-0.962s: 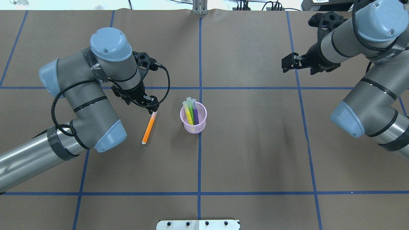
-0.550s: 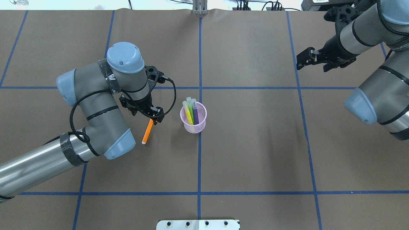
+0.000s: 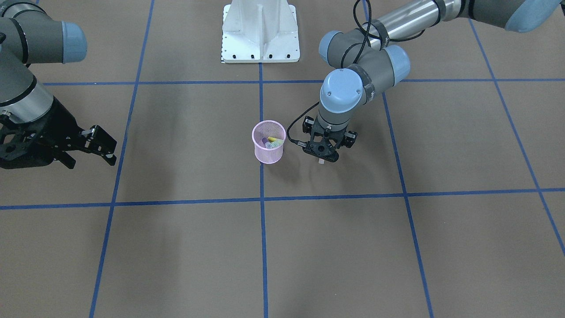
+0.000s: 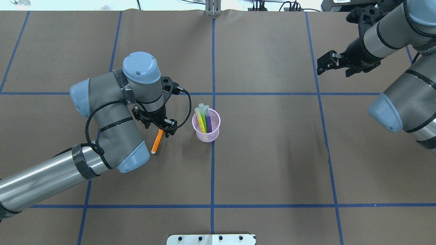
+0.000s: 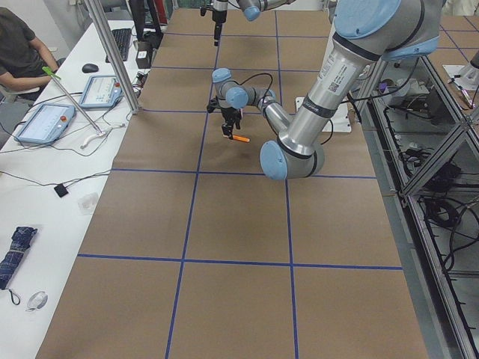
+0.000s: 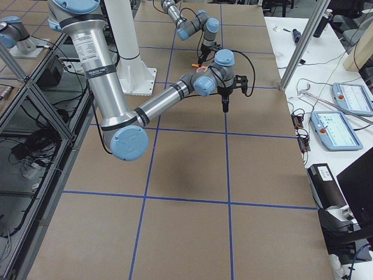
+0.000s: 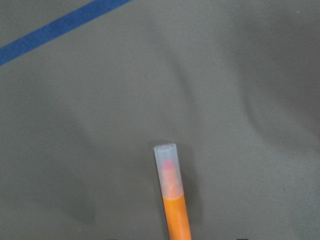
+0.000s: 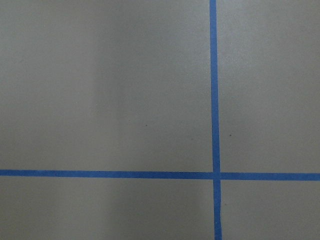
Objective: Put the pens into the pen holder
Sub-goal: 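Lower the left gripper onto the orange marker and grasp it while the right arm withdraws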
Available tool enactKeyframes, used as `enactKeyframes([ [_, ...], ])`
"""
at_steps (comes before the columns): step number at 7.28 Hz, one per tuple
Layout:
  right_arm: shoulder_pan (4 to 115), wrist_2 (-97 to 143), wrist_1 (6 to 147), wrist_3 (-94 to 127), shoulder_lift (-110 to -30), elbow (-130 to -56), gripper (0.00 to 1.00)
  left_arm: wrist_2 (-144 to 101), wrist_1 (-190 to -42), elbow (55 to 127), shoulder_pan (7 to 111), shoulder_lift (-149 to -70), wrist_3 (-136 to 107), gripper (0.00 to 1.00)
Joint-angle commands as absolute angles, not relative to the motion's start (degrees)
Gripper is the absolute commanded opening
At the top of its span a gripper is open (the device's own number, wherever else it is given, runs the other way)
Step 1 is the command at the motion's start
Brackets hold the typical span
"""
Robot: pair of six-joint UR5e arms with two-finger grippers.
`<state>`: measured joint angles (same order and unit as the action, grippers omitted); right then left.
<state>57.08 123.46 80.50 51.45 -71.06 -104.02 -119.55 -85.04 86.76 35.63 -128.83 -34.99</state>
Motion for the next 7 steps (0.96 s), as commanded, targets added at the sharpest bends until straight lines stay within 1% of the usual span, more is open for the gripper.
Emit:
enactKeyframes([
  [1,57.04,123.31,80.42,51.42,-71.1,-104.06,1.0,-119.62,-85.08,84.74,35.6,-129.81,-34.89,0.77],
  [2,57.04,123.31,80.42,51.5,-71.1,-104.06,1.0,-119.53,-85.51,84.47,35.51,-129.81,-34.89,0.75],
  [3,57.04,123.22,80.42,51.42,-71.1,-104.06,1.0,-119.62,-86.47,83.51,35.42,-129.81,-34.98,0.74],
  [4,57.04,123.22,80.42,51.42,-71.19,-104.06,1.0,-119.53,-86.92,83.41,35.42,-129.81,-35.07,0.68],
  [6,57.04,123.22,80.42,51.5,-71.19,-104.06,1.0,-119.62,-86.92,83.32,35.42,-129.81,-34.98,0.65],
  [7,57.04,123.14,80.42,51.42,-71.19,-104.06,1.0,-119.62,-86.92,83.32,35.42,-129.81,-34.98,0.59],
])
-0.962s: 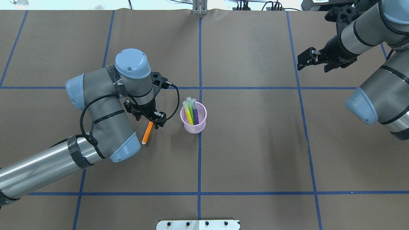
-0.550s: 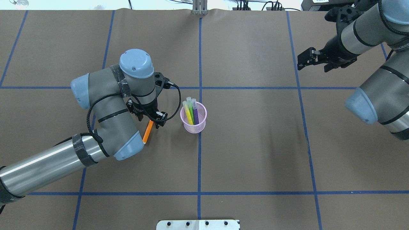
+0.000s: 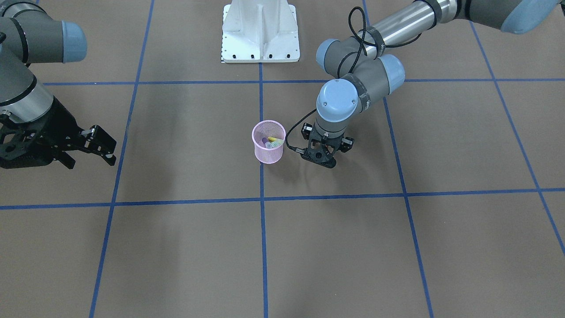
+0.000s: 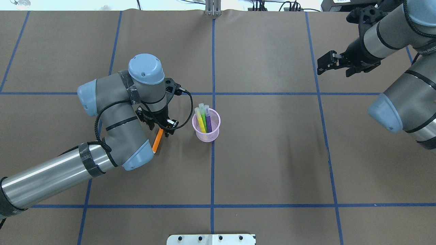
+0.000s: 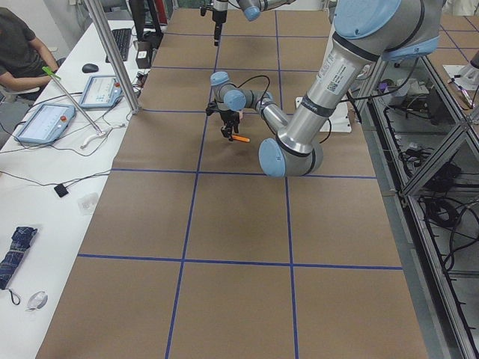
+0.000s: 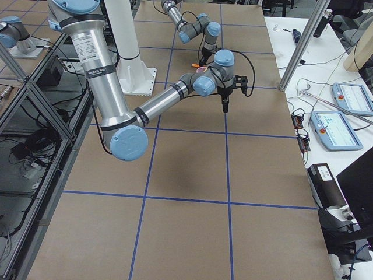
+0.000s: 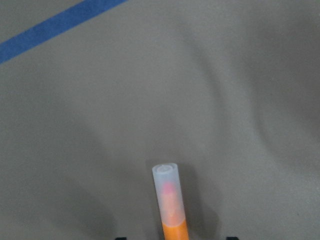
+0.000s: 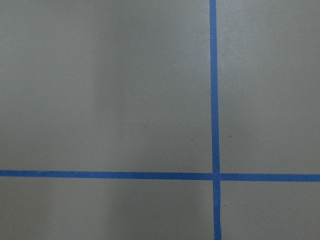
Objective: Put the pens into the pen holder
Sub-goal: 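Lower the left gripper onto the orange marker and grasp it while the right arm withdraws, then lift the orange marker with the left gripper and carry it over the cup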
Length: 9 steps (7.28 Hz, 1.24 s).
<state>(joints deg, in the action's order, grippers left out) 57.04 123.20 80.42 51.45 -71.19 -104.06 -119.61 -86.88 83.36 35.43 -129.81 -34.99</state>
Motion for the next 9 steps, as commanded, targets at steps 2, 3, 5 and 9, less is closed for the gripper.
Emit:
enactKeyframes([
  [2,57.04,123.14,80.42,51.5,-71.19,-104.06,1.0,-119.62,-86.92,83.32,35.33,-129.81,-34.98,0.46],
  [3,57.04,123.22,80.42,51.5,-71.19,-104.06,1.0,-119.62,-86.92,83.32,35.25,-129.81,-34.98,0.42],
  [5,57.04,123.22,80.42,51.5,-71.28,-104.06,1.0,-119.53,-87.01,83.32,35.16,-129.73,-34.98,0.0],
  [9,57.48,123.22,80.42,51.59,-71.19,-104.15,1.0,-121.36,-85.88,86.65,38.39,-133.57,-36.12,0.0],
])
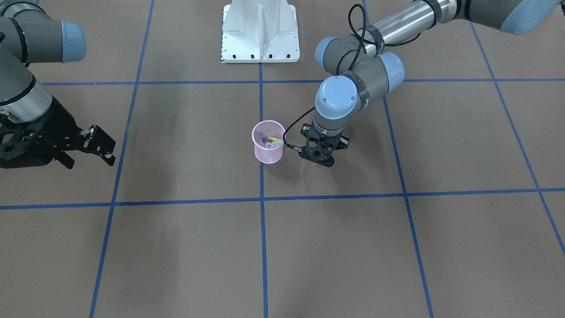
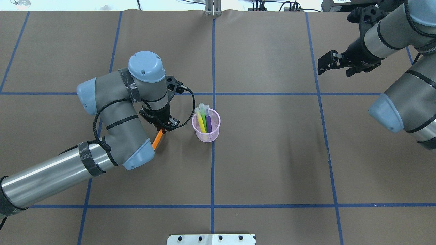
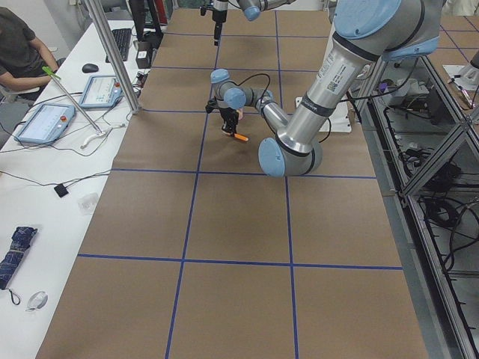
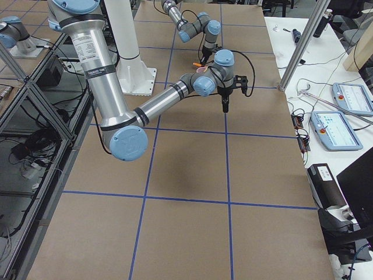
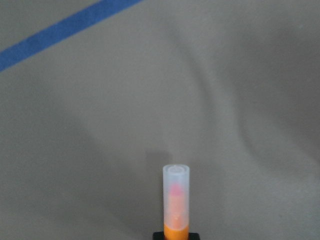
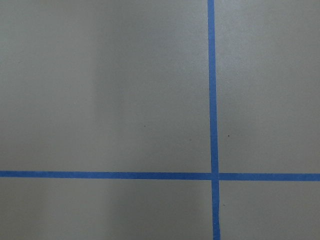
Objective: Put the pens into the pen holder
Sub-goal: 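Lift the orange marker with the left gripper and carry it over the cup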
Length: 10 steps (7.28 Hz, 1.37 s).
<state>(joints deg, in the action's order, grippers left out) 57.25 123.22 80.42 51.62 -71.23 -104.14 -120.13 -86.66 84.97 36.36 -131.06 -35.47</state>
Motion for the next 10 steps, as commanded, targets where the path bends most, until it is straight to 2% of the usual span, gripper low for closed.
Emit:
enactKeyframes([
  [1,57.57,123.14,80.42,51.59,-71.19,-104.24,1.0,-120.94,-85.52,90.4,39.45,-133.85,-38.47,0.0],
  [4,57.48,123.13,80.42,51.59,-71.19,-104.06,1.0,-117.62,-83.58,94.39,42.37,-138.06,-38.5,0.0],
  [6,57.39,123.05,80.42,51.51,-71.1,-103.98,1.0,-112.61,-87.16,97.2,37.55,-138.95,-37.79,0.0],
  [8,57.31,122.96,80.51,51.77,-71.02,-103.71,1.0,-93.11,-98.57,97.38,30.28,-137.29,-37.79,0.0],
  [10,57.3,122.96,80.42,51.77,-70.93,-103.18,1.0,-84.3,-99.67,97.47,27.25,-136.94,-34.91,0.0],
])
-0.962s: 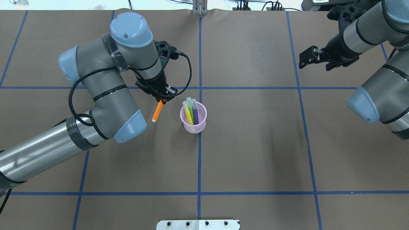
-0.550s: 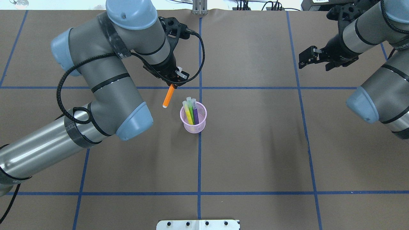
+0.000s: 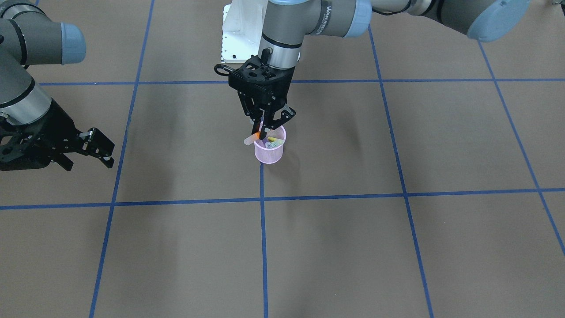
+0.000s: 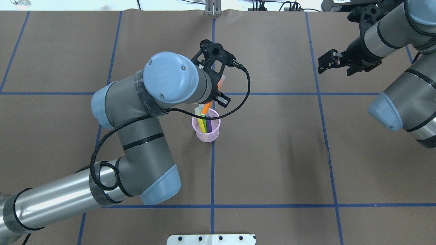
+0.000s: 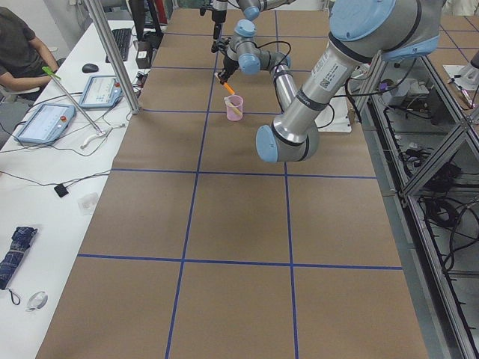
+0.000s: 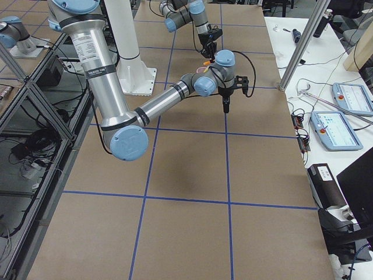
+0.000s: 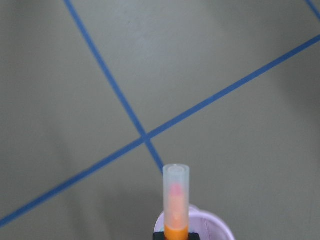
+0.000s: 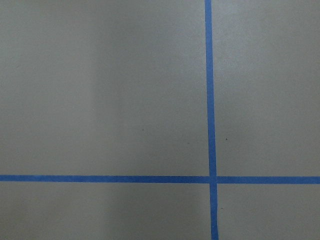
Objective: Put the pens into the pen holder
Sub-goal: 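Lift the orange marker with the left gripper and carry it over the cup, then open the left gripper to drop the orange marker into the cup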
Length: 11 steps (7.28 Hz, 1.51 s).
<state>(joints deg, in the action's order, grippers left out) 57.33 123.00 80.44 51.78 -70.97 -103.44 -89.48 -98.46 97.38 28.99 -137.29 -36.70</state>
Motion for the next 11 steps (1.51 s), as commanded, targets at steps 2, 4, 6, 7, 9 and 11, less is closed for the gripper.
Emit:
enactKeyframes([
  [2,57.3,122.96,80.42,51.86,-70.84,-103.01,1.0,-77.29,-102.37,99.04,23.59,-134.4,-35.16,0.0],
  [4,57.3,123.05,80.42,51.86,-70.75,-102.92,1.0,-76.99,-102.83,98.96,22.86,-134.38,-35.68,0.0],
  [6,57.3,123.05,80.33,51.86,-70.75,-102.92,1.0,-76.99,-102.83,98.79,22.41,-134.38,-35.51,0.6],
  [7,57.3,123.05,80.33,51.86,-70.75,-102.92,1.0,-76.99,-102.83,98.44,22.41,-134.38,-35.42,0.72],
  [9,57.3,123.05,80.33,51.6,-70.84,-102.92,1.0,-77.25,-102.83,99.57,22.85,-134.38,-34.98,0.79],
  [11,58.79,123.05,80.16,50.11,-71.97,-102.92,1.0,-77.69,-101.96,110.24,24.42,-124.79,-35.15,0.79],
])
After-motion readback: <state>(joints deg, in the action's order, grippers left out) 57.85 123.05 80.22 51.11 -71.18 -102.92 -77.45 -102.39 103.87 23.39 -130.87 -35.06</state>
